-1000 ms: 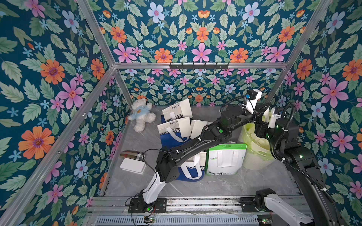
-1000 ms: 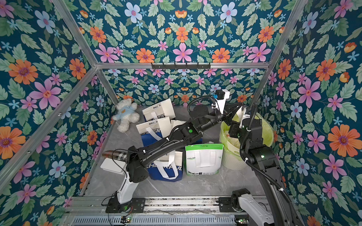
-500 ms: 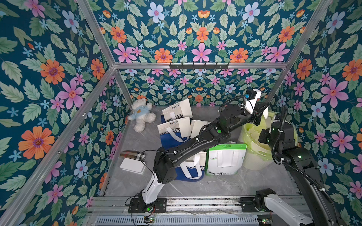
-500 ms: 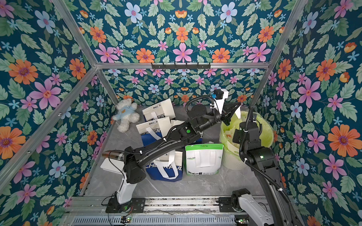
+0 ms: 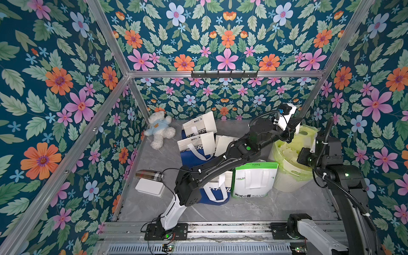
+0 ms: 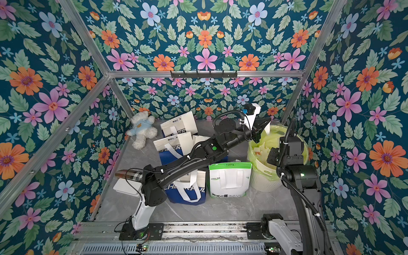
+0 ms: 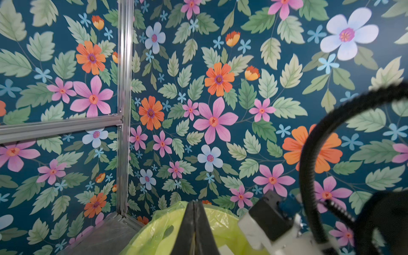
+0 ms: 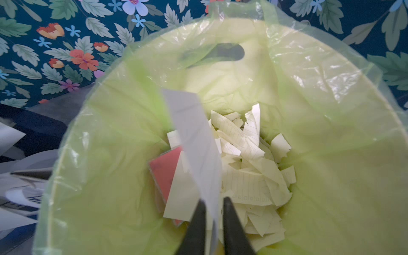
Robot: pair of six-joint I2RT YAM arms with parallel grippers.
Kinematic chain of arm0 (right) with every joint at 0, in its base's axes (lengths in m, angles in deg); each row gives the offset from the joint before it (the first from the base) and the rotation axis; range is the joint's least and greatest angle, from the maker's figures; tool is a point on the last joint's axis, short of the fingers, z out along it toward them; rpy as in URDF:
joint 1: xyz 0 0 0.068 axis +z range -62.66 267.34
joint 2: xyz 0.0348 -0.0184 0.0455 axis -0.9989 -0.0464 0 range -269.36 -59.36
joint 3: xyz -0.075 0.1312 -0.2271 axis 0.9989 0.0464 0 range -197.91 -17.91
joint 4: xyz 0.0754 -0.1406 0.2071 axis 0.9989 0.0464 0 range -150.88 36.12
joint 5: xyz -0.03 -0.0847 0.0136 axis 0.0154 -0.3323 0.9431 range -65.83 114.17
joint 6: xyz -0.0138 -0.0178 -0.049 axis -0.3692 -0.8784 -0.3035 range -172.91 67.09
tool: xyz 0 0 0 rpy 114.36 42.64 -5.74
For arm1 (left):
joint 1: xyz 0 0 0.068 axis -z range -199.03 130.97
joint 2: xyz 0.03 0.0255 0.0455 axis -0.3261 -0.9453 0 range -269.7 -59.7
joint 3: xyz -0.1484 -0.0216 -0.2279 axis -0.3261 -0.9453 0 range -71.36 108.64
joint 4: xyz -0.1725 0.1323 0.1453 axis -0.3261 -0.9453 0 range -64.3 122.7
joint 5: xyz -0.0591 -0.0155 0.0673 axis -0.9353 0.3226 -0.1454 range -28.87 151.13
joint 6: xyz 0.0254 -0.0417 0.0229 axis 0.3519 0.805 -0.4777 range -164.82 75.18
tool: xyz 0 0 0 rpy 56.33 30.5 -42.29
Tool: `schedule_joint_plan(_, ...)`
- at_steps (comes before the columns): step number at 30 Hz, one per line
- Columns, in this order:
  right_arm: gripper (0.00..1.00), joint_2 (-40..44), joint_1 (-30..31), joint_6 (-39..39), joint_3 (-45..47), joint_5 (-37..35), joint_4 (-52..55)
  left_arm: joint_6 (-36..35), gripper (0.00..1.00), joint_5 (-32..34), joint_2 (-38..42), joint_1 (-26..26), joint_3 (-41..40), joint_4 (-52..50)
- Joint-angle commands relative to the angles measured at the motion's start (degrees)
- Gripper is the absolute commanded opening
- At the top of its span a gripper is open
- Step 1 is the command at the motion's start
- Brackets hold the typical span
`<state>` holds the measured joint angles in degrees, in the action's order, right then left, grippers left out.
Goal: Shred takeout receipts and throw away
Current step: Place the takeout receipt in the trash bin.
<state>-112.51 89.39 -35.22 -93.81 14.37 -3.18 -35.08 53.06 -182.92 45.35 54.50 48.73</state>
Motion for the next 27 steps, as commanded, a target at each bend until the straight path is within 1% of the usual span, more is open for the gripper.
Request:
schedule_joint_plan(1, 0.61, 0.0, 0.1, 2.5, -4.1, 0.9, 6.6, 1.5, 0.55, -4.0, -1.6, -0.1, 0.8, -1.4)
schedule_joint_plan(5, 0.64, 0.8, 0.0, 2.2, -9.9, 1.9, 10.2, 1.7, 0.83, -4.8, -2.9, -0.1, 0.8, -1.9)
schedule_joint_plan(6, 0.65, 1.0, 0.0, 2.1, -11.3, 2.6, 10.6, 1.7, 0.98, -4.8, -3.1, -0.1, 0.8, -2.1)
schedule_joint_plan(7, 0.66, 1.2, 0.0, 2.1, -12.7, 3.4, 10.9, 1.9, 0.99, -4.9, -3.4, -0.1, 0.9, -2.3)
schedule_joint_plan(11, 0.67, 0.4, 0.0, 2.9, -16.0, 7.8, 11.6, 2.5, 0.99, -5.9, -4.3, -0.2, 0.9, -2.9)
schedule_joint_plan(14, 0.67, 0.3, 0.0, 4.3, -16.6, 9.2, 10.7, 3.2, 0.99, -10.0, -4.6, -0.3, 0.2, -2.2)
schedule_joint_plan(15, 0.67, 0.2, 0.1, 5.1, -17.0, 9.4, 10.4, 3.4, 0.99, -12.2, -4.3, -0.3, -0.8, -1.0)
schedule_joint_plan(17, 0.66, -0.3, -0.1, 6.5, -18.5, 9.9, 9.9, 3.3, 0.99, -19.0, -2.6, -0.4, -5.0, 4.0)
schedule_joint_plan(19, 0.65, -1.1, -0.7, 7.5, -21.4, 11.2, 9.8, 2.6, 0.99, -26.0, 0.1, -0.5, -11.3, 10.7)
schedule_joint_plan(21, 0.65, -2.6, -1.5, 8.4, -25.1, 12.2, 10.5, 0.6, 0.99, -32.4, 2.1, -0.8, -16.0, 14.9)
schedule_joint_plan(24, 0.66, -5.7, -5.2, 9.3, -30.3, 16.3, 12.6, -2.7, 0.99, -39.1, 4.4, -1.4, -19.9, 16.6)
schedule_joint_plan(26, 0.65, -7.3, -10.5, 9.4, -30.7, 22.7, 12.7, -3.0, 0.99, -42.4, 5.2, -2.1, -21.3, 18.5)
schedule_joint_plan(27, 0.65, -7.8, -14.7, 9.8, -29.5, 28.6, 11.8, -2.5, 0.99, -44.0, 5.3, -2.4, -21.5, 19.7)
